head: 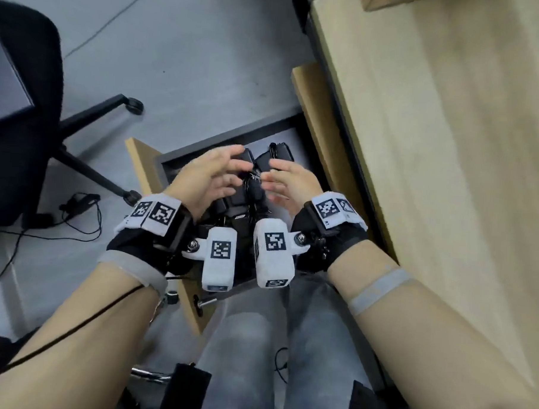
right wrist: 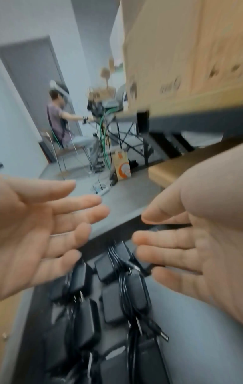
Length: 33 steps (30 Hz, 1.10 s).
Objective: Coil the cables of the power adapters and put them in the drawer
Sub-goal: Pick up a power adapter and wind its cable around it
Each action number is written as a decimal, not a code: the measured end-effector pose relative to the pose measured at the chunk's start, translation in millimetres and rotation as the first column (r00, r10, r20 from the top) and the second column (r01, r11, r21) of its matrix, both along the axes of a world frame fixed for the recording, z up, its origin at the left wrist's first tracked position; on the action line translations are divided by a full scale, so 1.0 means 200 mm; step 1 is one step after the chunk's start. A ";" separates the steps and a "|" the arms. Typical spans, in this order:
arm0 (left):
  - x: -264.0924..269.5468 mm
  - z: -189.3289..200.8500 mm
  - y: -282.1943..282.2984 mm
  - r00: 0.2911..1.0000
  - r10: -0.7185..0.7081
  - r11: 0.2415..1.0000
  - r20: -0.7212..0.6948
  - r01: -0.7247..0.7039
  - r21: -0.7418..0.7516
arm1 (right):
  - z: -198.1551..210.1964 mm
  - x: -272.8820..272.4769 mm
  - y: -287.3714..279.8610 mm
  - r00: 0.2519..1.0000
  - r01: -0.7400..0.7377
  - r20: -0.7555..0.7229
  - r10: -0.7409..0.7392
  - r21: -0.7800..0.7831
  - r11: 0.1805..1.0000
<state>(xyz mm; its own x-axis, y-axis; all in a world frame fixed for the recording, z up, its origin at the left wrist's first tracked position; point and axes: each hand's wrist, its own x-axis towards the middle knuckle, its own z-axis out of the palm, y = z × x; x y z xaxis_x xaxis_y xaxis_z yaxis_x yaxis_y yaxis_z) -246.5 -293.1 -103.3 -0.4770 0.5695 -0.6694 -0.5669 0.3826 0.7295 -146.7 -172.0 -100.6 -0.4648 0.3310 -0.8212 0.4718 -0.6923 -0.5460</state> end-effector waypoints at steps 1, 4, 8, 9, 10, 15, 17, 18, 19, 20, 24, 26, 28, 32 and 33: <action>0.02 0.07 0.05 1.000 -0.005 0.999 -0.009 0.006 0.046 | 0.10 0.05 0.02 0.998 0.002 -0.057 -0.002 -0.003 1.000; 0.13 0.29 0.28 0.995 -0.082 0.986 -0.056 0.089 0.143 | 0.37 0.22 0.15 0.979 0.048 -0.200 -0.035 0.064 0.997; 0.37 0.54 0.70 0.970 -0.217 0.937 -0.108 0.238 0.254 | 0.66 0.54 0.46 0.946 0.176 -0.301 -0.119 0.170 0.970; 0.45 0.59 0.80 0.962 -0.250 0.922 -0.111 0.272 0.276 | 0.71 0.63 0.54 0.947 0.201 -0.295 -0.131 0.221 0.954; 0.53 0.63 0.89 0.952 -0.283 0.907 -0.118 0.306 0.291 | 0.75 0.72 0.62 0.949 0.228 -0.279 -0.148 0.281 0.932; 0.98 0.73 1.30 0.893 -0.425 0.842 -0.145 0.449 0.299 | 0.80 1.16 0.96 0.958 0.286 -0.146 -0.245 0.504 0.815; 1.12 0.74 1.43 0.861 -0.483 0.814 -0.159 0.508 0.282 | 0.79 1.30 1.07 0.947 0.312 -0.109 -0.301 0.524 0.793; 1.18 0.74 1.48 0.844 -0.511 0.798 -0.164 0.537 0.272 | 0.77 1.36 1.12 0.938 0.332 -0.092 -0.335 0.526 0.783; 1.23 0.74 1.54 0.825 -0.539 0.782 -0.171 0.566 0.262 | 0.76 1.42 1.17 0.926 0.351 -0.077 -0.369 0.533 0.770; 1.28 0.74 1.60 0.805 -0.565 0.767 -0.180 0.593 0.246 | 0.74 1.47 1.22 0.917 0.363 -0.061 -0.395 0.543 0.758; 1.42 0.68 1.86 0.749 -0.621 0.739 -0.234 0.658 0.144 | 0.67 1.61 1.43 0.869 0.414 -0.032 -0.495 0.594 0.689; 1.47 0.64 1.99 0.720 -0.645 0.723 -0.258 0.683 0.099 | 0.63 1.65 1.54 0.852 0.415 -0.014 -0.523 0.628 0.658; 1.52 0.58 2.12 0.673 -0.674 0.697 -0.305 0.716 0.040 | 0.59 1.67 1.66 0.864 0.340 0.055 -0.500 0.667 0.662; 1.55 0.50 2.34 0.603 -0.692 0.670 -0.397 0.742 -0.040 | 0.54 1.69 1.87 0.893 0.249 0.121 -0.434 0.672 0.697; 1.55 0.48 2.39 0.570 -0.705 0.651 -0.422 0.756 -0.068 | 0.52 1.69 1.90 0.899 0.244 0.126 -0.420 0.652 0.718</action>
<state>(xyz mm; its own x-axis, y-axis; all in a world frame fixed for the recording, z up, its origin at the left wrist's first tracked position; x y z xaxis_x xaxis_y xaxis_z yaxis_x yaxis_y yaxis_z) 64.3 184.3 -8.1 -0.0575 0.8950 -0.4424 0.2017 0.4444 0.8728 190.4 208.9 3.6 -0.0384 0.8887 -0.4569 0.4540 -0.3918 -0.8003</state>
